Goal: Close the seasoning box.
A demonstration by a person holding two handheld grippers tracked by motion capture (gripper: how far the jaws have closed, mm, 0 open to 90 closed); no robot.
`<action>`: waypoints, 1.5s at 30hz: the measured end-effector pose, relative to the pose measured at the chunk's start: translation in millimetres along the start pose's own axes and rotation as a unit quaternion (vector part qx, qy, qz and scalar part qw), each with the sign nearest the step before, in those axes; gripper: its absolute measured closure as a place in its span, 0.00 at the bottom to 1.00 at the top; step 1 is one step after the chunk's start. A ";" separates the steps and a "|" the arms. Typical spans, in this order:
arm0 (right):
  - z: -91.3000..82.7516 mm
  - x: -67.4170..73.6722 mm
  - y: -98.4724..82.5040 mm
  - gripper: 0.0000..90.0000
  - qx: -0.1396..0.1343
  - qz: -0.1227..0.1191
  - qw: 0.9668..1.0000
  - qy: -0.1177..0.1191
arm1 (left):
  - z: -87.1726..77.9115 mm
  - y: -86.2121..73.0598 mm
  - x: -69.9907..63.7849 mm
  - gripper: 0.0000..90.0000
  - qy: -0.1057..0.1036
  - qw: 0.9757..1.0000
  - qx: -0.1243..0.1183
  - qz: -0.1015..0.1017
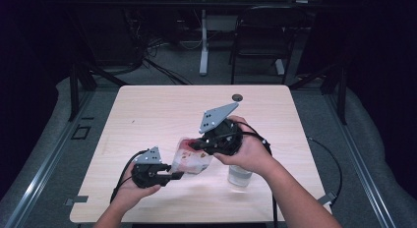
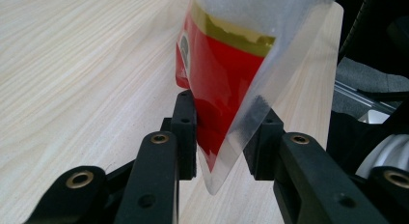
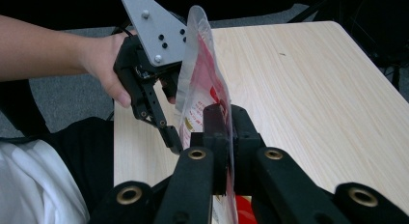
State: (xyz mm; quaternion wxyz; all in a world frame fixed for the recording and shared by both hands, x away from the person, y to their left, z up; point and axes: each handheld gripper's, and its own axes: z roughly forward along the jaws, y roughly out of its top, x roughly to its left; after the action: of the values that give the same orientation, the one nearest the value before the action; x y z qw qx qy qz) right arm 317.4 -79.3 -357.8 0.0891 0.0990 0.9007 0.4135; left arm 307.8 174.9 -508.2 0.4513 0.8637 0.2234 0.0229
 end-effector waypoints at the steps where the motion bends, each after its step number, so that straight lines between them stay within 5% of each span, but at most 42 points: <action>1: 0.0 0.0 0.0 0.98 0.000 0.000 1.000 0.000 | 0.0 0.0 0.0 0.78 0.000 1.000 0.000 0.000; 15: -3.3 -4.0 -14.9 0.95 0.006 0.021 1.000 -0.009 | 0.5 -0.8 1.7 0.80 -0.001 1.000 0.023 -0.003; 33: 5.8 -10.5 -61.7 0.97 -0.002 0.072 0.997 -0.012 | 8.3 -7.3 5.6 0.80 -0.004 0.998 0.063 -0.002; 45: 10.2 -10.2 -79.9 0.97 -0.013 0.089 0.996 -0.014 | 3.5 -11.0 10.1 0.81 -0.008 0.998 0.064 -0.010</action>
State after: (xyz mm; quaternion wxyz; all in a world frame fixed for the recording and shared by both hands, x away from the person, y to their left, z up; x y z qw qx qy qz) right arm 321.3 -125.4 -424.5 0.0663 0.1831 0.8814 0.4304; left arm 313.7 181.8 -520.6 0.3972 0.8885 0.2296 -0.0026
